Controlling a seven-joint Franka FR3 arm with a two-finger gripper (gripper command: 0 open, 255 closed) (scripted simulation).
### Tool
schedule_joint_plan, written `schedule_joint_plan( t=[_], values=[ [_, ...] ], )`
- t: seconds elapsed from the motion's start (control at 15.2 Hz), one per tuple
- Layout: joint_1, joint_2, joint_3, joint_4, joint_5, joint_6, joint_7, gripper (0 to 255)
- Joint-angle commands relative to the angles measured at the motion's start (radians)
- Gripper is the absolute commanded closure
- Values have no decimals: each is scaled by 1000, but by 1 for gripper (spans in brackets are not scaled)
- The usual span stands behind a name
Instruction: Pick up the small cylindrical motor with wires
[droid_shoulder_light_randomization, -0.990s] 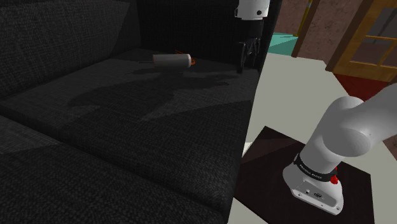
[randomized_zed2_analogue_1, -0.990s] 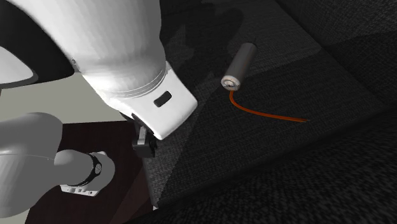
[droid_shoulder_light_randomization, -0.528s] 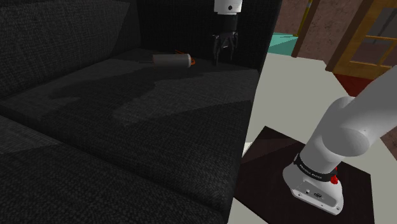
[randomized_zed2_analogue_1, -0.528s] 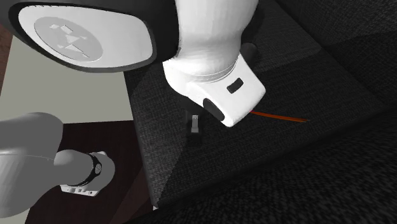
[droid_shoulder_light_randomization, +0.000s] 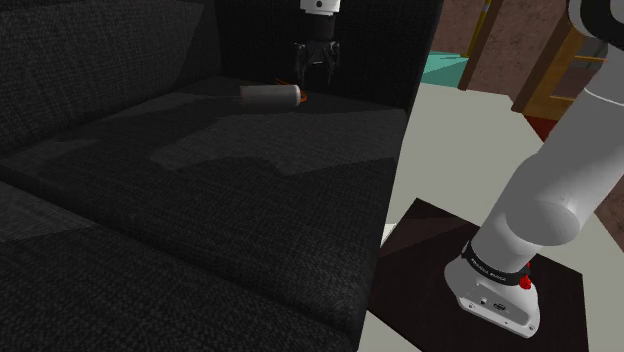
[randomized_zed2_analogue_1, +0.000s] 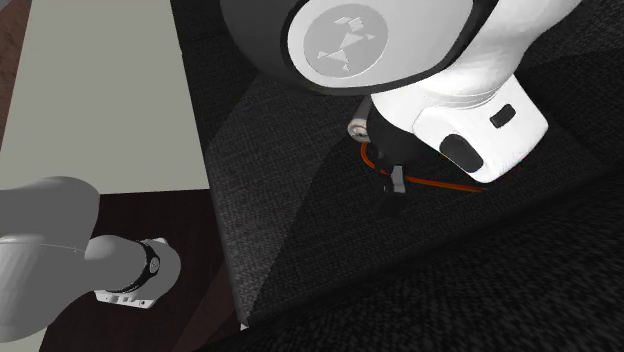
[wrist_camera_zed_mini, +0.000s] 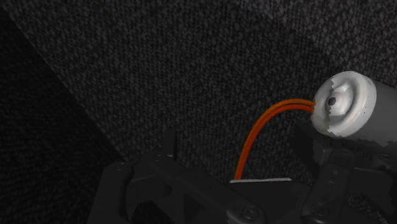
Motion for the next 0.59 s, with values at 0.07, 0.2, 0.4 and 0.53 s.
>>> schedule_joint_plan(
  t=[0.07,0.2,0.4,0.53],
  values=[
    [-3,109,-2,144,-10,-10,34,0],
    [-2,187,-3,250,-17,-23,58,0],
    [0,232,-4,300,-21,-20,72,0],
    [-2,225,-4,264,-21,10,70,0]
  ],
)
